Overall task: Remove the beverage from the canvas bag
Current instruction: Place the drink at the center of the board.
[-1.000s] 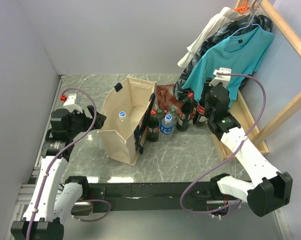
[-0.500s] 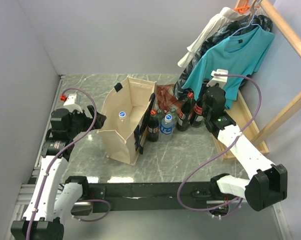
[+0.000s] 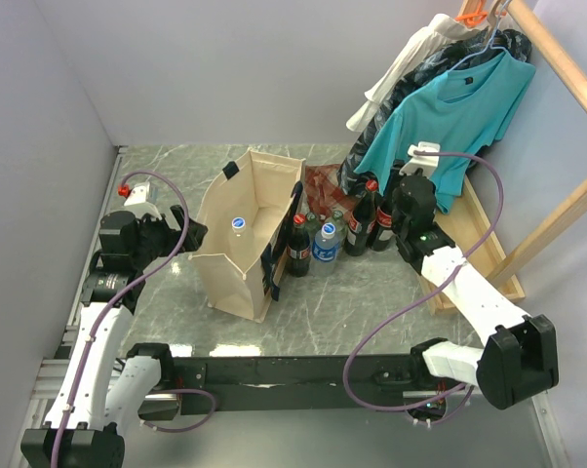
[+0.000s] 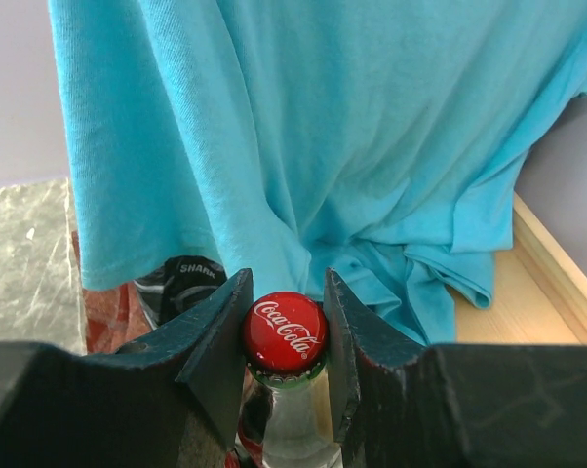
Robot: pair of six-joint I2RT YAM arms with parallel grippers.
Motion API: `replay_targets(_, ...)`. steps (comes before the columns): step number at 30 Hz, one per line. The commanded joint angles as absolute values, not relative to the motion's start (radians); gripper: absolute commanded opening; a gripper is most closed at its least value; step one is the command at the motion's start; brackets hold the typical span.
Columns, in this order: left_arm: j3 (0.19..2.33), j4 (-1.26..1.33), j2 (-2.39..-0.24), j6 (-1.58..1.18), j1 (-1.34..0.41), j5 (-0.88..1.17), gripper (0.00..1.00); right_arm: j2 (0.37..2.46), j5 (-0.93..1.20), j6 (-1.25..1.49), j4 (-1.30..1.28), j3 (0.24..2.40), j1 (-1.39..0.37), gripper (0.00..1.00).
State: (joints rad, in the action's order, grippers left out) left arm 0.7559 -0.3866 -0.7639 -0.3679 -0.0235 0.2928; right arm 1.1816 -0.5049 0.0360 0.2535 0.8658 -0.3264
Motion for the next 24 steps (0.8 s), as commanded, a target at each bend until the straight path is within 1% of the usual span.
replay_targets(1, 0.772, -0.379, -0.759, -0.357, -0.026, 0.285, 0.96, 1.144, -0.506, 0.035, 0.581, 0.877, -0.319, 0.00)
replay_targets(12, 0.772, -0.380, -0.761, -0.357, -0.026, 0.284, 0.96, 1.131, -0.520, 0.035, 0.540, 0.871, -0.319, 0.01)
replay_targets(14, 0.772, -0.380, -0.759, -0.359, -0.026, 0.284, 0.96, 1.121, -0.509, 0.031, 0.534, 0.868, -0.319, 0.09)
replay_targets(15, 0.770, -0.379, -0.761, -0.359, -0.026, 0.282, 0.96, 1.115, -0.508, 0.032, 0.526, 0.868, -0.321, 0.18)
replay_targets(17, 0.770, -0.380, -0.761, -0.359, -0.026, 0.285, 0.96, 1.111, -0.506, 0.034, 0.522, 0.867, -0.319, 0.32)
replay_targets(20, 0.772, -0.380, -0.759, -0.359, -0.026, 0.284, 0.96, 1.108, -0.499, 0.041, 0.496, 0.873, -0.321, 0.37)
replay_targets(21, 0.772, -0.380, -0.758, -0.359, -0.026, 0.284, 0.96, 1.109, -0.494, 0.041, 0.485, 0.876, -0.321, 0.43)
replay_targets(24, 0.772, -0.380, -0.758, -0.357, -0.026, 0.287, 0.96, 1.108, -0.483, 0.052, 0.468, 0.876, -0.319, 0.43)
